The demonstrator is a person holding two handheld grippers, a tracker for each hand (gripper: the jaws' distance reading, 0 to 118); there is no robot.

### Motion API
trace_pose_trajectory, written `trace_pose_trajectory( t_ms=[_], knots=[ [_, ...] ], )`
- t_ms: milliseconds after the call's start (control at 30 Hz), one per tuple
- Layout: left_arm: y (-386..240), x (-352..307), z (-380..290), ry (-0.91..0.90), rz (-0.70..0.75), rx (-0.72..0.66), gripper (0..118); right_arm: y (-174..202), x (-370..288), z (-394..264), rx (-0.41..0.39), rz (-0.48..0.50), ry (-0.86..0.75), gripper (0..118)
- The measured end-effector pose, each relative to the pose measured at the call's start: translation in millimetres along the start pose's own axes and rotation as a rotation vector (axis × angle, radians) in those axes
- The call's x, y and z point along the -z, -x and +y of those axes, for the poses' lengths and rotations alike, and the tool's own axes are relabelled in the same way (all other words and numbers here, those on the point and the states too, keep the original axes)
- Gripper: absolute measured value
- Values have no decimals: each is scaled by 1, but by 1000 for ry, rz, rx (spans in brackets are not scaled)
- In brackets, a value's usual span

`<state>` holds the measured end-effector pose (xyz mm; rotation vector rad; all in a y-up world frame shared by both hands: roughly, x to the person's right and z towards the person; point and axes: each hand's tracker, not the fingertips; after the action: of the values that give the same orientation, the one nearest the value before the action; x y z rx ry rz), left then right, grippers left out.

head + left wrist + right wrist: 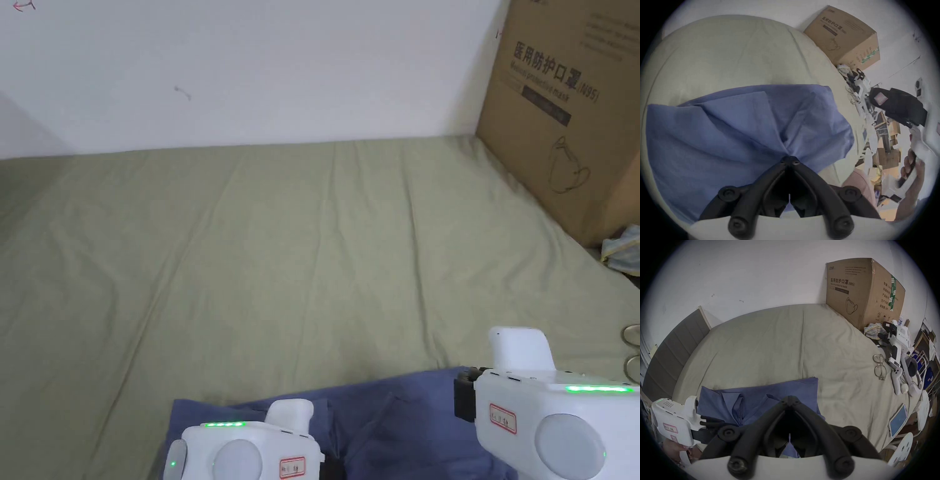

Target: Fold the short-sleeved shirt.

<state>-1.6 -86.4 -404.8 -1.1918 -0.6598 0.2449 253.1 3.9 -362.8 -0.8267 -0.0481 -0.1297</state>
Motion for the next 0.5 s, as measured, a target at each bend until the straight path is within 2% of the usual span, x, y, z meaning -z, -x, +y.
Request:
trace_pose_trajectory(
  t_ms=[167,300,500],
  knots=[
    [13,-36,0,-8,-227,-70,0,6,-1,-1,-11,8,-3,0],
    [66,-84,-4,-63,-169,-113,0,9,0,-1,-12,11,-1,0],
    [191,-132,-30,-202,-232,-297,1,14,0,1,-29,10,1,0]
  ],
)
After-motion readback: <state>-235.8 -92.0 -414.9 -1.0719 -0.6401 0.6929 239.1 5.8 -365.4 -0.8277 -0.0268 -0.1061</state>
